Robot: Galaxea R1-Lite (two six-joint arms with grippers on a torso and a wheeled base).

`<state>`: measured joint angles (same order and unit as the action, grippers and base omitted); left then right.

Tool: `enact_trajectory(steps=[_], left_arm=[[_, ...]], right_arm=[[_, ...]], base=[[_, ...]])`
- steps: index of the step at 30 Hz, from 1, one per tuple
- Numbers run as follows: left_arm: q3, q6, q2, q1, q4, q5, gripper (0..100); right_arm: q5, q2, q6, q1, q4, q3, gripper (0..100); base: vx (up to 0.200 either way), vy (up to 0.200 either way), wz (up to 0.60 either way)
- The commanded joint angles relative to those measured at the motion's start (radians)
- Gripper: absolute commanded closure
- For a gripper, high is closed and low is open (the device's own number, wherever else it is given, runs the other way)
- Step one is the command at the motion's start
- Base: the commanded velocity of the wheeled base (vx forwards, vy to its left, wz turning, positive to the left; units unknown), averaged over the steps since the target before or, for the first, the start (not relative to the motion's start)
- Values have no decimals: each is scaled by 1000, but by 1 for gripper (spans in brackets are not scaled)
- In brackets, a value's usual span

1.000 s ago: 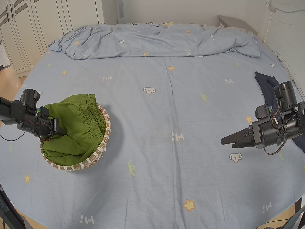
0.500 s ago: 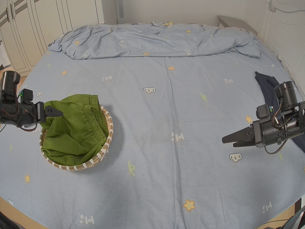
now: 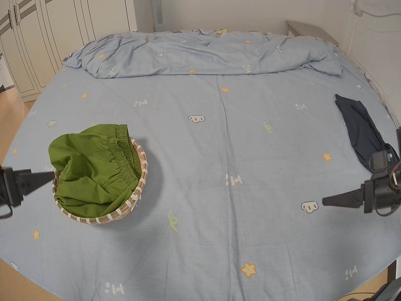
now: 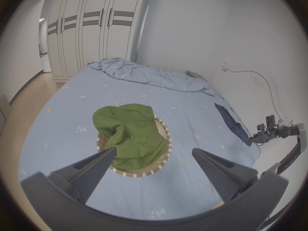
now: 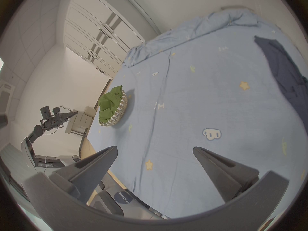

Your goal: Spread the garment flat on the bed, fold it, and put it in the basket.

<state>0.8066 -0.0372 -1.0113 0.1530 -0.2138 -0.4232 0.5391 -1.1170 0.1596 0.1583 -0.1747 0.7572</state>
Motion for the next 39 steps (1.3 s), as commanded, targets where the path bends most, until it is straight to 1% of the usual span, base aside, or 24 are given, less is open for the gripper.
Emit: enact_trajectory(steps=[1,6,8,9,14,15,18,20,22,23,24,25,26,27,28,29,30,31,32,34,35,36,37,39], left_arm=[[-380,19,513,-108,-9,-3,0],[-488,19,691,-124,-13,-2,0],[-504,19,741,-124,-21,-2,0],[-509,19,757,-125,-29,-2,0],[-540,20,795,-141,-52,-8,0],[-569,23,827,-176,-52,-8,0],[-613,23,912,-231,-53,-6,0],[-632,28,919,-231,-52,6,0],[-659,34,936,-185,-39,50,0],[-659,34,936,-185,-39,50,0],[-669,30,997,-145,-38,101,0],[-670,34,1011,-150,-35,124,0],[-673,36,1011,-151,-32,170,0],[-675,36,1011,-151,-30,178,0],[-685,28,1011,-151,-12,304,0],[-696,26,1011,-151,7,366,0],[-696,26,1011,-151,7,366,0],[-731,26,1011,-151,82,491,0],[-751,36,1011,-151,129,534,0],[-774,39,1011,-151,188,564,0],[-774,39,1011,-151,191,563,0],[-779,37,1011,-151,200,566,0],[-781,36,1011,-151,205,564,0],[-785,25,1011,-153,206,560,0]], right_arm=[[-68,658,-35,-39,-25,-303,0],[-68,888,-35,-138,-178,-306,0],[-68,962,-37,-157,-216,-317,0],[-68,984,-35,-152,-224,-331,0],[-70,1048,-37,-137,-218,-424,0],[-70,1065,-35,-144,-195,-481,0],[-71,1105,-46,-155,-132,-576,0],[-79,1106,-49,-157,-114,-601,0],[-169,1106,-26,-157,-80,-612,0],[-169,1106,-26,-157,-80,-612,0],[-303,1106,-34,-157,-69,-619,0],[-360,1106,-40,-157,-60,-627,0],[-418,1106,-46,-157,-42,-638,0],[-427,1106,-46,-155,-39,-639,0],[-519,1106,-43,-157,11,-659,0],[-559,1106,-43,-157,34,-668,0],[-559,1106,-43,-157,34,-668,0],[-616,1106,-46,-157,66,-684,0],[-628,1106,-45,-157,72,-687,0],[-636,1105,-46,-157,96,-711,0],[-637,1105,-46,-157,100,-713,0],[-663,1106,-49,-157,192,-748,0],[-668,1105,-54,-157,215,-754,0],[-665,1105,-77,-157,202,-754,0]], base=[[0,0,0],[0,0,0],[0,0,0],[0,0,0],[0,0,0],[0,0,0],[0,0,0],[0,0,0],[0,0,0],[0,0,0],[0,0,0],[0,0,0],[0,0,0],[0,0,0],[0,0,0],[0,0,0],[0,0,0],[0,0,0],[0,0,0],[0,0,0],[0,0,0],[0,0,0],[0,0,0],[0,0,0]])
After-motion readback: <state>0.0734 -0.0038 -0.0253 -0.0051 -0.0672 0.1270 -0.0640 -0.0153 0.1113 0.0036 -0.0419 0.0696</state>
